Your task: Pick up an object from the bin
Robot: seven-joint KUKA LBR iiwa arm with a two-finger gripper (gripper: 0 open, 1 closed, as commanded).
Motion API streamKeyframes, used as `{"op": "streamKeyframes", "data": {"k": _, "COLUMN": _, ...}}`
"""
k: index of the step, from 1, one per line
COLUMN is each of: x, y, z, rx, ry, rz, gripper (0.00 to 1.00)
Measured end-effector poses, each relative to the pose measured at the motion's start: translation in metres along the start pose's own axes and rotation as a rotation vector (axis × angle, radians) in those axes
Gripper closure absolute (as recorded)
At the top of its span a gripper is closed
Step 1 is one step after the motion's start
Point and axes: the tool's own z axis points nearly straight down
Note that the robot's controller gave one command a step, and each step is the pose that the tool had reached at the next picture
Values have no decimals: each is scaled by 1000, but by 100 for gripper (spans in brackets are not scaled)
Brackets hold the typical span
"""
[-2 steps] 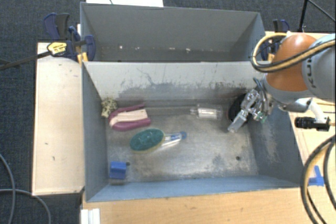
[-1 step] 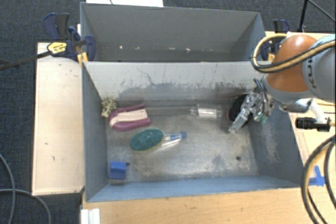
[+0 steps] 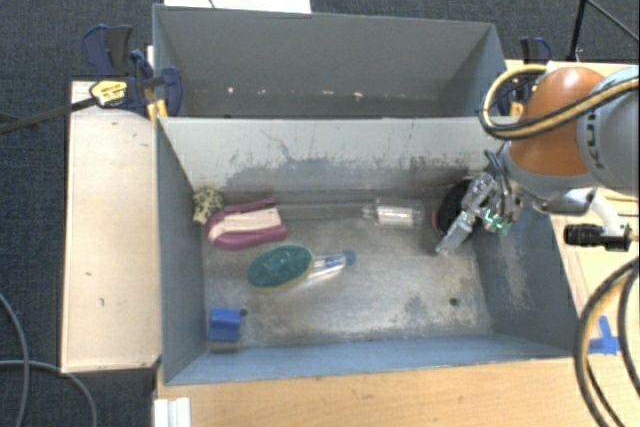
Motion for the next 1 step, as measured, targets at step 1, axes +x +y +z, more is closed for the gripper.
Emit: {"op": "streamKeyframes", "data": {"k": 1, "x": 1, "y": -2, "z": 1, "rx": 3, "ry": 3, "rz": -1, "gripper": 100}}
